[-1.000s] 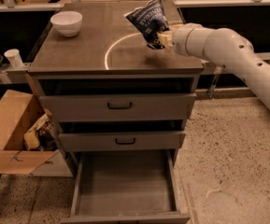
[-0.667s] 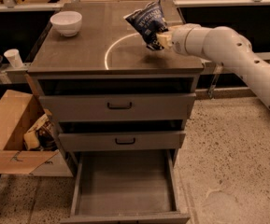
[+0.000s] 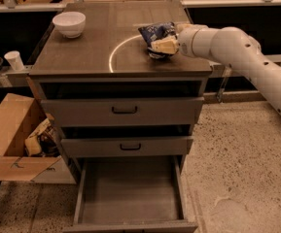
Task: Pick blue chip bag from bottom drawer and place on counter
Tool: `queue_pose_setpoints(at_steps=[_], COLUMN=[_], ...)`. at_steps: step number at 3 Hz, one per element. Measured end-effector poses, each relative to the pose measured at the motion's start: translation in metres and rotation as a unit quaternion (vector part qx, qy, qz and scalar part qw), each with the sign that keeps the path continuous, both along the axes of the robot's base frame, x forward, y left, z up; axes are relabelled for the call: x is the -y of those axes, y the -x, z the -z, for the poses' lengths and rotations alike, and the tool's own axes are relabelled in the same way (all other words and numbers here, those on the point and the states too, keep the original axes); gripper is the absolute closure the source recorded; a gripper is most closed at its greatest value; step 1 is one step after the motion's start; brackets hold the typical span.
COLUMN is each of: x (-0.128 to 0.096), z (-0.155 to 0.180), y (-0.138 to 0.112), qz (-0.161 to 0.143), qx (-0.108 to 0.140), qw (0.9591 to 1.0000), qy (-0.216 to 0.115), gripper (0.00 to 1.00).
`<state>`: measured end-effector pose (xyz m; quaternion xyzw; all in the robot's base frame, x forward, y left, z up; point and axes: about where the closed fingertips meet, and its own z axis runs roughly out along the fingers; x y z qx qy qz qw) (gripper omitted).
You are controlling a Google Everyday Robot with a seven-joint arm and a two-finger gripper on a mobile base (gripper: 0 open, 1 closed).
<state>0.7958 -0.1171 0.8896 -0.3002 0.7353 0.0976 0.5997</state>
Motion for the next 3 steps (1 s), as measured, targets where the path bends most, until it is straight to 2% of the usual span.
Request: queue_pose_setpoints(at_steps=[1,2,3], x=[0.003,0.017,0.030], z=[-0.016,-0.050,-0.088], y=[0.006,0.022,0.045], qz=[-0.001,0.001,-0.004], qx=[0.023,0.078,0.154], qw=[0.9997,0.9969,0.9879], qy=[0.001,-0.005,-0.017], gripper=[0.00,0.00,0.00])
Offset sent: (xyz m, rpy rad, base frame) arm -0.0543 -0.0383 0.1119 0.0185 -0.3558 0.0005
